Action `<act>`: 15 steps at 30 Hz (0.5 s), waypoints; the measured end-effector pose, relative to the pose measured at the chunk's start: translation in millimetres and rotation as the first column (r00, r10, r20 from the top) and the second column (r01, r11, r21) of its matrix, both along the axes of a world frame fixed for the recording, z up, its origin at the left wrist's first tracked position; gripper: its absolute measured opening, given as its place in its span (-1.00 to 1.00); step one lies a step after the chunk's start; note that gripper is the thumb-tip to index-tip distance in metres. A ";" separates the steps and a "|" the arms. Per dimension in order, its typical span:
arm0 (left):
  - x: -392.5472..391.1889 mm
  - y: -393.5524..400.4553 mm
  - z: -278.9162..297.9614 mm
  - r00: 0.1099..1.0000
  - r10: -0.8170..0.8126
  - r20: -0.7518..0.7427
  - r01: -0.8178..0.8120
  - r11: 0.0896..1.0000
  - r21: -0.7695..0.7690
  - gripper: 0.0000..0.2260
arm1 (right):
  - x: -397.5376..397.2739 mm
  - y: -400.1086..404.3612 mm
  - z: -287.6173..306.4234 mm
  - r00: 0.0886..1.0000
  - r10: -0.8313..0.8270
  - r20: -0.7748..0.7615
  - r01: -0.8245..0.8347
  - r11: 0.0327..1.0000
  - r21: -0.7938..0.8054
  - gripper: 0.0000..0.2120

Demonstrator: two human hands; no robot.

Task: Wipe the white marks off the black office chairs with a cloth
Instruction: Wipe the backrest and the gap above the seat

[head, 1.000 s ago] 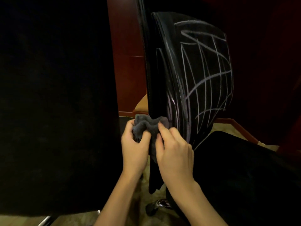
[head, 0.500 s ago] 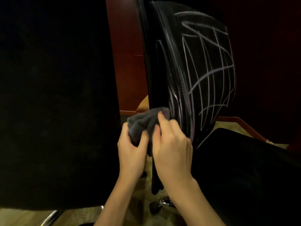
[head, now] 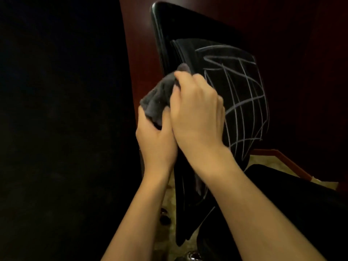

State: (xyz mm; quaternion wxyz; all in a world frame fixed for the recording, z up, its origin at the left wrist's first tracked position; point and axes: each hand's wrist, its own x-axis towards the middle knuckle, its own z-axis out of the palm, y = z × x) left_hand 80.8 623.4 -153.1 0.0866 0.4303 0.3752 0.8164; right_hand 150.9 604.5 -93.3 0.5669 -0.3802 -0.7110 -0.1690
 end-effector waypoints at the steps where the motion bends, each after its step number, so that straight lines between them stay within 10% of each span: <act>1: 1.1 3.3 6.3 1.000 0.027 0.004 -0.027 1.000 -0.010 -0.75 | -0.8 4.7 8.3 0.998 -0.022 0.057 0.025 0.998 -0.059 -0.70; 15: -14.6 -19.7 -76.0 0.979 -0.107 -0.171 0.073 0.978 -0.194 -0.83 | 13.7 -6.4 -97.4 0.992 0.019 0.124 0.034 0.911 -0.410 -0.63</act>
